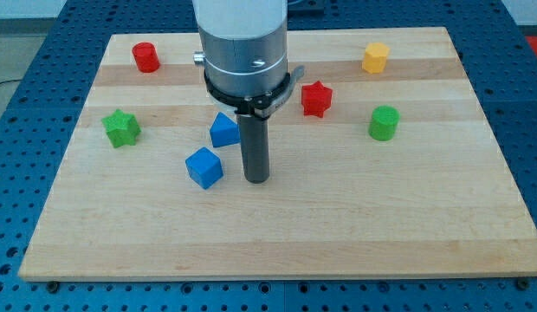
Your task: Keep the blue cube vertically below the green star
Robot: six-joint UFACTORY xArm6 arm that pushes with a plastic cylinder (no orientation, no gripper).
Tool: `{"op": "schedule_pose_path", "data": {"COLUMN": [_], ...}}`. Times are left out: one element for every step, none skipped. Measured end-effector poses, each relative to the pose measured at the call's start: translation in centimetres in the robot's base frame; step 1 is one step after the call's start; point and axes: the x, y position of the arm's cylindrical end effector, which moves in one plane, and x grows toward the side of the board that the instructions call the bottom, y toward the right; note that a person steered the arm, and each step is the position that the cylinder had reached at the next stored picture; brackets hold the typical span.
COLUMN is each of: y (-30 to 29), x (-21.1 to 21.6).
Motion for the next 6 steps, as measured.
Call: {"op": "schedule_pose_path", "data": {"y": [-4.1, -7.7, -11.0, -12.5, -12.6, -14.0], "x": [-0.5, -1.1, -1.5, -1.1, -0.1, 0.1]}}
